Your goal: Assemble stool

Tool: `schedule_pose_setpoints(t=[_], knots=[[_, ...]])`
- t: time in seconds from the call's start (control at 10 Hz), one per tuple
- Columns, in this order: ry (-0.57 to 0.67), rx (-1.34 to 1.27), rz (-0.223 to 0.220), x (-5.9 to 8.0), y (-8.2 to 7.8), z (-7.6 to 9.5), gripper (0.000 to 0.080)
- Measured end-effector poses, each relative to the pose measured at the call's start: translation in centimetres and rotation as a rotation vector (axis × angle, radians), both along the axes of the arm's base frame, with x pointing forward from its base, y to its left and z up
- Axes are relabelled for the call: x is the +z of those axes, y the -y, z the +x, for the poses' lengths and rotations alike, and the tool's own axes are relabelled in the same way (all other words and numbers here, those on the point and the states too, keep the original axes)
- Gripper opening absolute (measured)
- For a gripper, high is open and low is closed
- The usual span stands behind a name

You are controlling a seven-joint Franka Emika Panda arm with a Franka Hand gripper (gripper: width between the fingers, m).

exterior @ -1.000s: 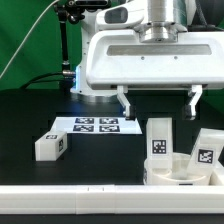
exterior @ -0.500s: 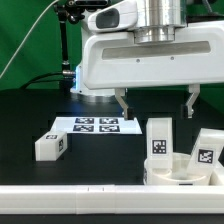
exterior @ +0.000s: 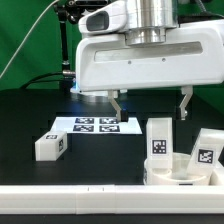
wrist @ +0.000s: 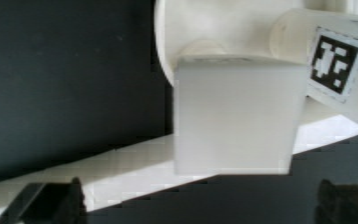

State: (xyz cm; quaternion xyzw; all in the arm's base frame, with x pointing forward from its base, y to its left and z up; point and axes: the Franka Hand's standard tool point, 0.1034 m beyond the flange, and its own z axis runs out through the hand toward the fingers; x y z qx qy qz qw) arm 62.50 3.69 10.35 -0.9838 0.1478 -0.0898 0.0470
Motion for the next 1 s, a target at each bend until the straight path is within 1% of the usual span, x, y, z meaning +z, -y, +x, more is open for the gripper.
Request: schedule_pose_setpoints(t=[0.2,0.5,0.7,0.8,1.0], knots=[[0.004,0.001,-0.006,-0.83,-0.24,-0.02,0.0649],[0.007,0.005,-0.01,-1.09,-0.08,0.04,0.0649],[0.01,0.014,-0.012,-1.0,-0.04,0.16,0.0383],[0.01,0.013,-0.012,-1.0,-0.04,0.16,0.033],[0.008,-0.01,-0.007,-1.0,-0.04,0.16,0.033]])
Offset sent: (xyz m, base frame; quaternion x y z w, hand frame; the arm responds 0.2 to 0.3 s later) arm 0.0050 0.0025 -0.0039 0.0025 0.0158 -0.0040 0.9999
